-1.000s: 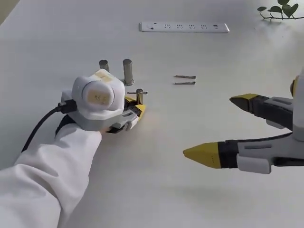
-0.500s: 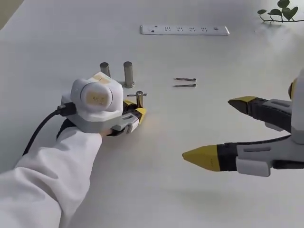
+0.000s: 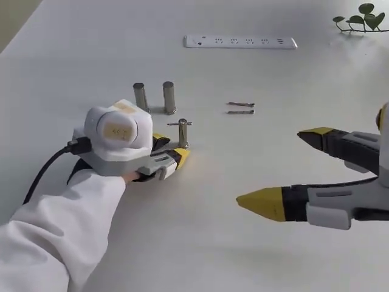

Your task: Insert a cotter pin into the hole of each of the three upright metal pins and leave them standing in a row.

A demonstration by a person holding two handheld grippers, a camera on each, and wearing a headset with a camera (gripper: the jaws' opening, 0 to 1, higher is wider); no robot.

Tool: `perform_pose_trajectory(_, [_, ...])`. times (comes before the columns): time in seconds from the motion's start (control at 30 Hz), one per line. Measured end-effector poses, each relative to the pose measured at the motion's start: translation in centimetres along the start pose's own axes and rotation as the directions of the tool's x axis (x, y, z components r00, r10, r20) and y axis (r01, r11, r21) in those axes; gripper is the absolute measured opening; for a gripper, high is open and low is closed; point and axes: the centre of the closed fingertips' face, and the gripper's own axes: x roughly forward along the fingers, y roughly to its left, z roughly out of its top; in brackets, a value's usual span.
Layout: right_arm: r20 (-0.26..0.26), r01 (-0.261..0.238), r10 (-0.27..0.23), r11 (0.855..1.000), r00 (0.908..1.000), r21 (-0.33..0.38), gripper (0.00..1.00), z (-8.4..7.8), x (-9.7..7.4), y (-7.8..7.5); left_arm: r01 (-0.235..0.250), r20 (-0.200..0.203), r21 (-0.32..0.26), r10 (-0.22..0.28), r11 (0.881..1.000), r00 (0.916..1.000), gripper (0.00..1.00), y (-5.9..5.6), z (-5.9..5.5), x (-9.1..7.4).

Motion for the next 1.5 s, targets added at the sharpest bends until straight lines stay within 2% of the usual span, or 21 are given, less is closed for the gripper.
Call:
perform_pose_trajectory(0.07, [-0.004, 0.006, -0.006, 1.000, 1.0000, 0.000, 0.98, -0.1, 0.0, 0.0, 0.000, -0.011, 0.018, 0.000, 1.000, 0.9999, 0.29, 0.3, -0.1, -0.3])
perform_pose_trajectory(0.2, [-0.002, 0.000, 0.000, 1.000, 1.0000, 0.009, 0.98, -0.1, 0.1, 0.1, -0.020, -0.021, 0.021, 0.021, 1.000, 0.9996, 0.32, 1.8, -0.3, -1.1])
perform_pose_trajectory(0.33, [-0.009, -0.005, 0.005, 1.000, 0.9999, 0.010, 0.98, -0.2, 0.2, 0.2, -0.064, -0.021, 0.013, 0.065, 0.998, 0.9977, 0.34, 4.1, -0.3, -1.9])
perform_pose_trajectory(0.47, [-0.008, -0.007, 0.007, 1.000, 0.9999, 0.013, 0.98, -0.2, 0.3, 0.3, -0.091, -0.020, 0.002, 0.091, 0.996, 0.9957, 0.34, 5.9, 0.0, -1.9])
perform_pose_trajectory(0.7, [-0.022, -0.005, 0.006, 1.000, 0.9997, 0.014, 0.98, -0.4, 0.4, 0.2, -0.139, -0.011, -0.004, 0.139, 0.990, 0.9902, 0.33, 8.2, 1.1, -1.1])
perform_pose_trajectory(1.03, [-0.048, 0.008, -0.008, 1.000, 0.9988, 0.015, 0.97, -1.0, 0.5, -0.2, -0.164, -0.008, -0.002, 0.164, 0.986, 0.9864, 0.33, 9.9, 2.2, 0.5])
perform_pose_trajectory(1.13, [-0.033, 0.013, -0.012, 0.999, 0.9994, 0.033, 0.96, -0.9, 0.5, -0.4, -0.176, -0.002, -0.012, 0.176, 0.984, 0.9844, 0.33, 10.3, 2.6, 0.8])
perform_pose_trajectory(1.33, [-0.038, 0.003, -0.001, 0.999, 0.9993, 0.048, 0.97, -1.0, 0.4, -0.3, -0.181, -0.004, -0.004, 0.181, 0.984, 0.9836, 0.32, 11.3, 2.8, 1.4])
perform_pose_trajectory(1.5, [-0.058, 0.001, 0.003, 0.998, 0.9983, 0.056, 0.98, -1.6, 0.4, -0.4, -0.170, -0.003, -0.012, 0.170, 0.985, 0.9855, 0.32, 11.4, 3.3, 1.7])
